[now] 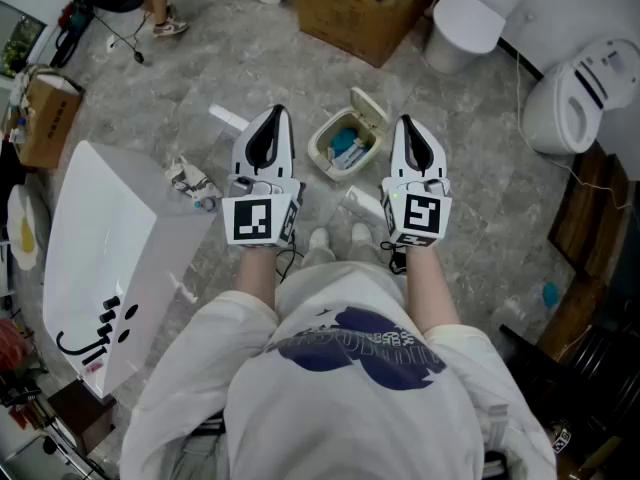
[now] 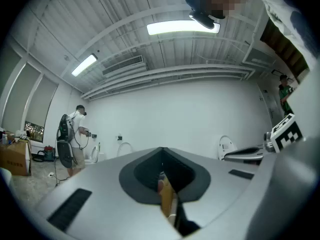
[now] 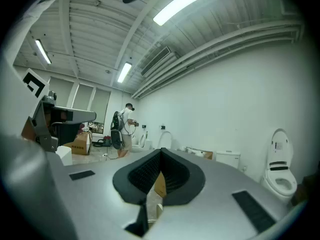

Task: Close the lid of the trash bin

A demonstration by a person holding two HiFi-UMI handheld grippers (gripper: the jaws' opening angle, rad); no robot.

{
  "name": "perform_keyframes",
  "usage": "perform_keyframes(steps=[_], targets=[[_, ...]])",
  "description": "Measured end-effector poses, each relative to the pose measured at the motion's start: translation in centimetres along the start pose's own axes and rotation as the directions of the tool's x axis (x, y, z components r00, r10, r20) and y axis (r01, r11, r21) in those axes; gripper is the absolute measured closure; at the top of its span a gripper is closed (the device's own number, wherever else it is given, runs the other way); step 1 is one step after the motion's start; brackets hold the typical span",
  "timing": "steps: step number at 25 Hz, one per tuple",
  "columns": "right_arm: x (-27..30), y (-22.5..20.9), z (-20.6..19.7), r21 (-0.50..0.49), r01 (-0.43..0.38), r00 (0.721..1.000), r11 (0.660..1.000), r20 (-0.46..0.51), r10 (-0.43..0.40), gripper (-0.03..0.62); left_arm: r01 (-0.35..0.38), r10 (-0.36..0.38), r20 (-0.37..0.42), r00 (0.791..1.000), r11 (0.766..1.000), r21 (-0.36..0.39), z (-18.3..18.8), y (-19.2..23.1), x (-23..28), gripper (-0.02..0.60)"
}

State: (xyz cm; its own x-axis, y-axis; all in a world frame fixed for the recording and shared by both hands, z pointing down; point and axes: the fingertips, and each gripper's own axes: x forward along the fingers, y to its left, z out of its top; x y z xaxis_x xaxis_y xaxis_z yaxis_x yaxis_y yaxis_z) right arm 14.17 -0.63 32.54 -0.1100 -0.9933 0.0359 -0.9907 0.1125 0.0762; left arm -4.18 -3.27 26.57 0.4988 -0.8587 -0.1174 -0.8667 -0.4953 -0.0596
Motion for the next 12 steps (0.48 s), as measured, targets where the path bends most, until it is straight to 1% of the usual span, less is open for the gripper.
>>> perform_keyframes(steps=[7,12], targets=[[-0.13,0.22,-0.14,-0.012,0.000,1.000,1.000,-0.013,0.000,0.591,0.007,-0.007,-0.002,1.000,1.000,-0.002,0.14,-0.06,-0.07,0.581],[-0.14,-0.16,-0.38,-0.005,0.018,1.000,1.000,-0.017,-0.018,0.591,0.008,-0.009,-0.013,1.000,1.000,-0.010,-0.27,0.08,0.01,0.581]])
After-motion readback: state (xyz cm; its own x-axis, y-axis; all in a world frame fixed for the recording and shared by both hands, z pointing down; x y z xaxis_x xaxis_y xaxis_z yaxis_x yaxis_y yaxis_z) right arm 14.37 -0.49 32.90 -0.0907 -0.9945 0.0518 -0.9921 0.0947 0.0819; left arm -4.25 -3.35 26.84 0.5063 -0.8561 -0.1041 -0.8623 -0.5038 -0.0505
